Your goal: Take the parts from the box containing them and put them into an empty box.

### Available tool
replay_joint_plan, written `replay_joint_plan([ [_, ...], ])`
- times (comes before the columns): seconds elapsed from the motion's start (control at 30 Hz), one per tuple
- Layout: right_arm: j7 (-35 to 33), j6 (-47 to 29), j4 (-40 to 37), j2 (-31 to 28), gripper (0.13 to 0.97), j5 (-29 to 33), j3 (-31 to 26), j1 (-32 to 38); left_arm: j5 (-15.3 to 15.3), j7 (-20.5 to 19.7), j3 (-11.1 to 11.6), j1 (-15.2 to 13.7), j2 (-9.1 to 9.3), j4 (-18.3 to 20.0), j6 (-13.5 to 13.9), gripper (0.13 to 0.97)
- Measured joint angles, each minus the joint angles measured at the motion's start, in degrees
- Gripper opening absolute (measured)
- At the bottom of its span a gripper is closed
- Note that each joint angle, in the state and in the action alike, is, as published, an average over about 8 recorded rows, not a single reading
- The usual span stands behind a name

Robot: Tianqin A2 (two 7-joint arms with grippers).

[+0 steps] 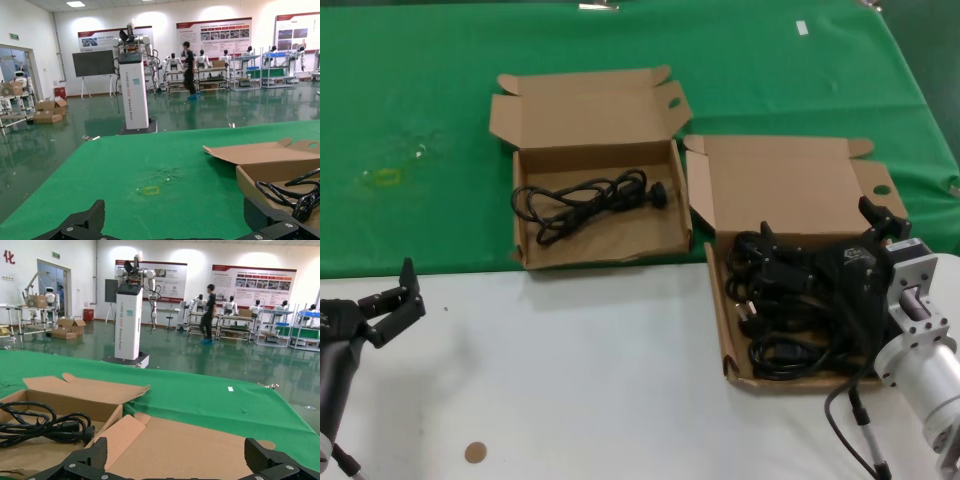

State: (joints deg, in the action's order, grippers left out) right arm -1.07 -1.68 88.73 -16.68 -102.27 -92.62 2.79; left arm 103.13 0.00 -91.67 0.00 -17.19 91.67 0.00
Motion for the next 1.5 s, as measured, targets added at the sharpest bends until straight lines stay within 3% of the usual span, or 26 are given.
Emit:
replay_joint_plan([
  [1.5, 0.0, 0.0, 0.0, 0.0, 0.966, 0.0, 0.0, 0.0, 0.0, 0.0, 0.0, 0.0, 0.00, 0.0, 0.0, 0.966],
])
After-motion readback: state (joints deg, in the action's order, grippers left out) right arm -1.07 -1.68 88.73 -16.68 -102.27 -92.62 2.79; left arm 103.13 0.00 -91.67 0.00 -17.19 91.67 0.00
